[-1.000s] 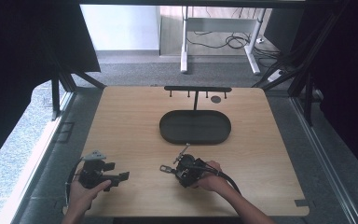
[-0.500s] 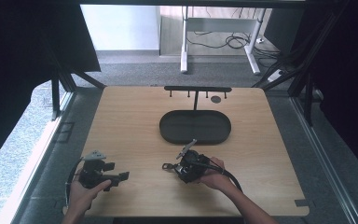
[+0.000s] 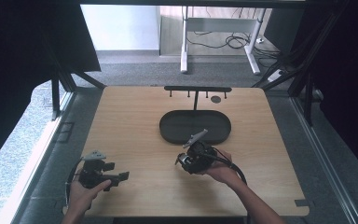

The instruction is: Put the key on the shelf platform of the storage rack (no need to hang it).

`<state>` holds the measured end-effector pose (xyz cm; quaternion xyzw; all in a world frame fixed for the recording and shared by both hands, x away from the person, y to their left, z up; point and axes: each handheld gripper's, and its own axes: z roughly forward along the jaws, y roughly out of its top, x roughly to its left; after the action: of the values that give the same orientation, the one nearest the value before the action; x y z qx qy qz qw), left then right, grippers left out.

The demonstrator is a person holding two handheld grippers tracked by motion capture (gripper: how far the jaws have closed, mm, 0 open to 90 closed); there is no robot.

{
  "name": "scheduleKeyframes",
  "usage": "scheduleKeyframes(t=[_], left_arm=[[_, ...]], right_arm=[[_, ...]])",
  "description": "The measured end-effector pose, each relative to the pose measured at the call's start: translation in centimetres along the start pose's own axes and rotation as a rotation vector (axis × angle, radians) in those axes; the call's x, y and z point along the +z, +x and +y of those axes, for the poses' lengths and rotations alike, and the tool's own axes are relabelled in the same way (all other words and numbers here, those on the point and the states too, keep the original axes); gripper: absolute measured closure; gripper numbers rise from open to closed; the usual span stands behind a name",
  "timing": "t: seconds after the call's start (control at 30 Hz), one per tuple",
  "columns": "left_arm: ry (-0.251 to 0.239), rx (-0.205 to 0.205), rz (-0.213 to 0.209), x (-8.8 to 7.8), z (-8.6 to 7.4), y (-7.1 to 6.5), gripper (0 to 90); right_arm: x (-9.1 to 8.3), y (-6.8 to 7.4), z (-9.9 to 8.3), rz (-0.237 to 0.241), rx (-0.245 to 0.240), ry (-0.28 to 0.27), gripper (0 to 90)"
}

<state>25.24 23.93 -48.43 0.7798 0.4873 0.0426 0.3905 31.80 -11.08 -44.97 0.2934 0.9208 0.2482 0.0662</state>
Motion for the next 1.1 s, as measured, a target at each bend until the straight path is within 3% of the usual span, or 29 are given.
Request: scheduleKeyframes(t=[1.1], left_arm=[[0.002, 0.000, 0.001, 0.0, 0.0, 0.1, 20.4]], right_arm=[[-2.0, -3.2, 2.0, -0.061, 0.061, -0.067, 49.3]])
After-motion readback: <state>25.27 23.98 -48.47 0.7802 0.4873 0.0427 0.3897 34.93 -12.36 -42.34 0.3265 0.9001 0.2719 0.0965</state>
